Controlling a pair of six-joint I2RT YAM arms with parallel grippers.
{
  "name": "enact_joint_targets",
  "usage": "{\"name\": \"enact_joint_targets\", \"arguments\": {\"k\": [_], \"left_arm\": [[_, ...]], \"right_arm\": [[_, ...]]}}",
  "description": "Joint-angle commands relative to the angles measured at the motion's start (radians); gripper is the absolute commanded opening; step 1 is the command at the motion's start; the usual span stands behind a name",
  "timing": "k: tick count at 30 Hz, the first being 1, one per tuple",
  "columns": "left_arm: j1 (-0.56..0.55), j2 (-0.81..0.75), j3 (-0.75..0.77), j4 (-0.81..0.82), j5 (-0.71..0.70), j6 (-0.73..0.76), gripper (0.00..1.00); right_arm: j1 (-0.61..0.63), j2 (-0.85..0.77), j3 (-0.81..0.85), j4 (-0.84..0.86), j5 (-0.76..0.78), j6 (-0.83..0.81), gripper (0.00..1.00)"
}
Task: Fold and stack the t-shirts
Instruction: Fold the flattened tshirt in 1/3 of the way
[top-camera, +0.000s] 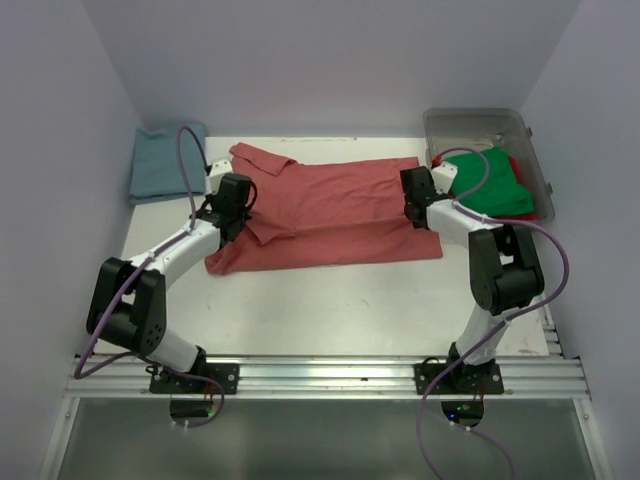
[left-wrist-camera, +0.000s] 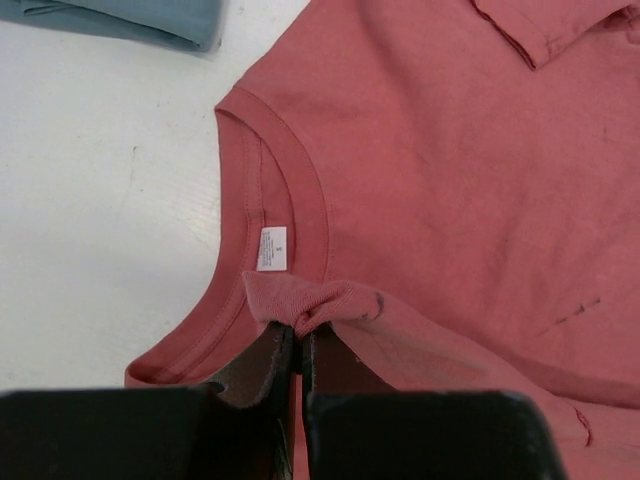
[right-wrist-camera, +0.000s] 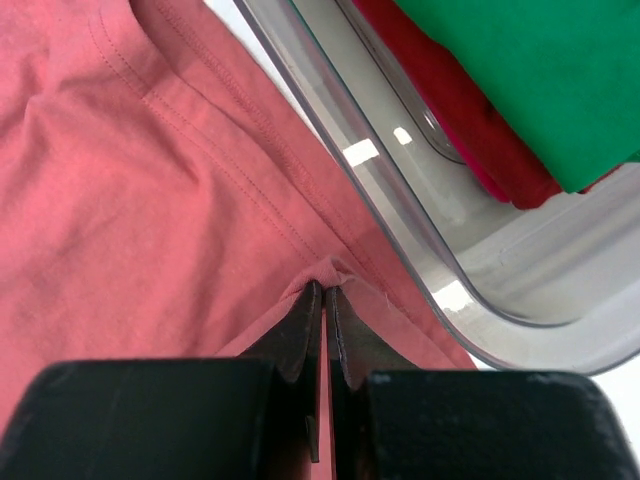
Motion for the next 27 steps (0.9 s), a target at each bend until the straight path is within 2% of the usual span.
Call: {"name": "enact_joint_targets", "arguments": {"k": [1, 9, 10, 11, 12, 13, 14, 17, 19, 23, 25, 26, 27], "left_arm": [[0.015, 0.022, 0.053, 0.096, -0.003, 0.009, 0.0], [0.056, 0.08, 0.087, 0.17, 0.031, 0.023, 0.02], [0.059, 0.095, 0.106, 0.175, 0.031, 0.024, 0.15], [0.07, 0.104, 0.119, 0.175, 0.031, 0.026, 0.49], [0.073, 0.115, 0.131, 0.163, 0.028, 0.018, 0.67], [0.078, 0.117, 0.152, 0.155, 0.009, 0.012, 0.85], [0.081, 0.117, 0.163, 0.146, 0.006, 0.007, 1.0], [0.082, 0.082, 0.174, 0.12, 0.002, -0.006, 1.0], [0.082, 0.019, 0.147, 0.113, 0.047, -0.022, 1.0], [0.075, -0.102, 0.036, 0.116, 0.204, -0.042, 1.0], [0.07, -0.142, -0.039, 0.1, 0.302, -0.068, 1.0], [0.069, -0.15, -0.068, 0.109, 0.331, -0.072, 0.98], [0.069, -0.159, -0.099, 0.122, 0.357, -0.085, 0.93]], "right_arm": [[-0.01, 0.026, 0.065, -0.006, 0.059, 0.001, 0.0], [-0.008, 0.088, 0.146, -0.031, 0.071, 0.0, 0.0], [-0.008, 0.089, 0.163, -0.034, 0.074, 0.0, 0.06], [-0.01, 0.088, 0.169, -0.032, 0.079, -0.006, 0.16], [-0.008, 0.074, 0.174, -0.034, 0.086, -0.016, 0.25], [-0.008, 0.059, 0.172, -0.031, 0.089, -0.025, 0.48], [-0.003, 0.041, 0.165, -0.008, 0.088, -0.039, 0.57], [0.039, -0.077, 0.091, 0.076, 0.125, -0.123, 0.8], [0.061, -0.18, 0.024, 0.119, 0.126, -0.18, 0.86], [0.104, -0.302, -0.056, 0.068, 0.082, -0.171, 0.84], [0.106, -0.331, -0.102, 0.029, 0.015, -0.134, 0.69], [0.106, -0.352, -0.125, 0.026, -0.005, -0.129, 0.56], [0.106, -0.366, -0.145, 0.026, -0.019, -0.119, 0.12]]}}
